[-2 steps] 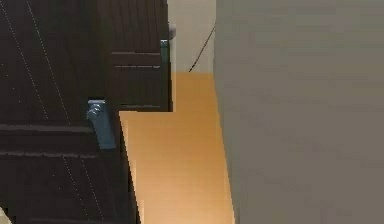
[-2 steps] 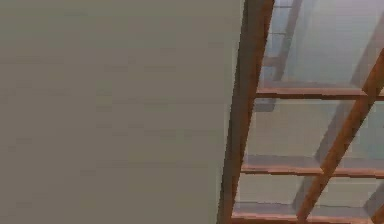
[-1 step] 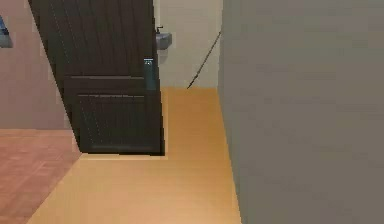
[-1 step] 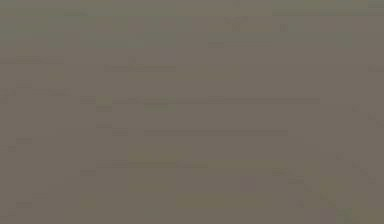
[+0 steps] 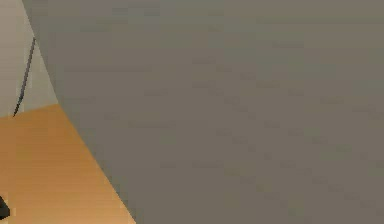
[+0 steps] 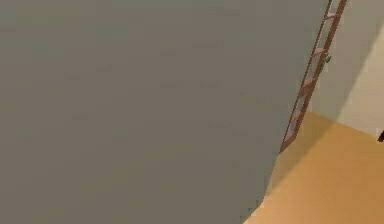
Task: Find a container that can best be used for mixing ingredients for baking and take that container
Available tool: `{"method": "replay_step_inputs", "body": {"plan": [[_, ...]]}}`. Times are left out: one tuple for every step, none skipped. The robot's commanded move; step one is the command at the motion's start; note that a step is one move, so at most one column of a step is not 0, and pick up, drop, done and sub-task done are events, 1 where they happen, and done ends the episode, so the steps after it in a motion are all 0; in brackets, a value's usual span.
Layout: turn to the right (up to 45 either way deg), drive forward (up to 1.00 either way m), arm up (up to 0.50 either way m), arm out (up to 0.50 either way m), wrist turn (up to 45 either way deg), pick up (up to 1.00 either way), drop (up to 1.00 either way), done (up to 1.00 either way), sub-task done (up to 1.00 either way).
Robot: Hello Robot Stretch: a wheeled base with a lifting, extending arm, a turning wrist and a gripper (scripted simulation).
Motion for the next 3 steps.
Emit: {"method": "replay_step_inputs", "body": {"plan": [[0.0,0.05,0.00,0.00,0.0,0.00,0.00,0.00,0.00],[-45.0,0.00,0.00,0.00,0.0,0.00,0.00,0.00,0.00],[-45.0,0.00,0.00,0.00,0.0,0.00,0.00,0.00,0.00]]}}
